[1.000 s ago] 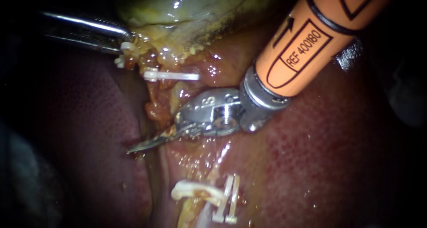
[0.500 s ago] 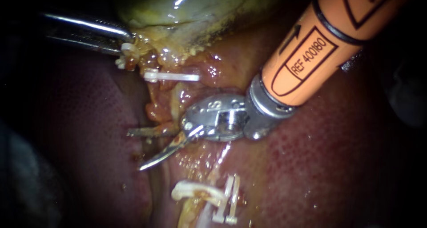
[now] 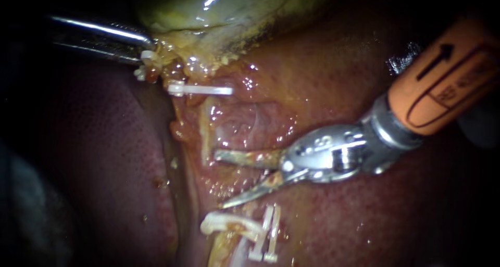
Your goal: Go back from the cut right tube
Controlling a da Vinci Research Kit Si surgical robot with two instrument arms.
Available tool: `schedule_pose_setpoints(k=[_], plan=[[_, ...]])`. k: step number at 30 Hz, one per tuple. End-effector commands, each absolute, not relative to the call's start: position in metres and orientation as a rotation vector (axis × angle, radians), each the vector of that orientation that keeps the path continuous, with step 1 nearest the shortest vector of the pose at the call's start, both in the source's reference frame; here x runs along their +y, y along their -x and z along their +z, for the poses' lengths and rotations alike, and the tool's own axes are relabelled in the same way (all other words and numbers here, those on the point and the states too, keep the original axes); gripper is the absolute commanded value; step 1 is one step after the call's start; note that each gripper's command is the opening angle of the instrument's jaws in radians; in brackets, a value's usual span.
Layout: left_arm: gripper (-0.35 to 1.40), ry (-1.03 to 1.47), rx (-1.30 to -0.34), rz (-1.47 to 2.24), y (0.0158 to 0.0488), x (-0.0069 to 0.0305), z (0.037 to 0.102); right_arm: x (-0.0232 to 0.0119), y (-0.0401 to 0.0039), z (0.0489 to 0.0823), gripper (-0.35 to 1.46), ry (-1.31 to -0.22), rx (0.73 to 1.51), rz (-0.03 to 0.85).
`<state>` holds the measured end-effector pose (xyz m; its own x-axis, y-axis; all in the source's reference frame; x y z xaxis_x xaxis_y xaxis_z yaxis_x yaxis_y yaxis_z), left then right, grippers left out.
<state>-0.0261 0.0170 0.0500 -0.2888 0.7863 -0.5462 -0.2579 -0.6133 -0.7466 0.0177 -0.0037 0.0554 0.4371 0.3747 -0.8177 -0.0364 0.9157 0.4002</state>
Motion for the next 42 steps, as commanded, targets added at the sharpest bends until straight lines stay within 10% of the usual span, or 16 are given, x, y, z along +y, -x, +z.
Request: schedule_pose_setpoints(k=[1,12,42], plan=[[-0.35,1.261,-0.706,1.961,0.0261,0.017,0.05,-0.0034,-0.0169,0.0551,1.45,-0.332,1.067,0.25],[-0.35,1.261,-0.703,1.962,0.0262,0.0168,0.0502,-0.0017,-0.0102,0.0539,1.45,-0.22,0.942,0.265],[-0.35,1.242,-0.76,1.972,0.0322,0.0134,0.0584,-0.0014,-0.0084,0.0537,1.45,-0.269,0.956,0.253]])
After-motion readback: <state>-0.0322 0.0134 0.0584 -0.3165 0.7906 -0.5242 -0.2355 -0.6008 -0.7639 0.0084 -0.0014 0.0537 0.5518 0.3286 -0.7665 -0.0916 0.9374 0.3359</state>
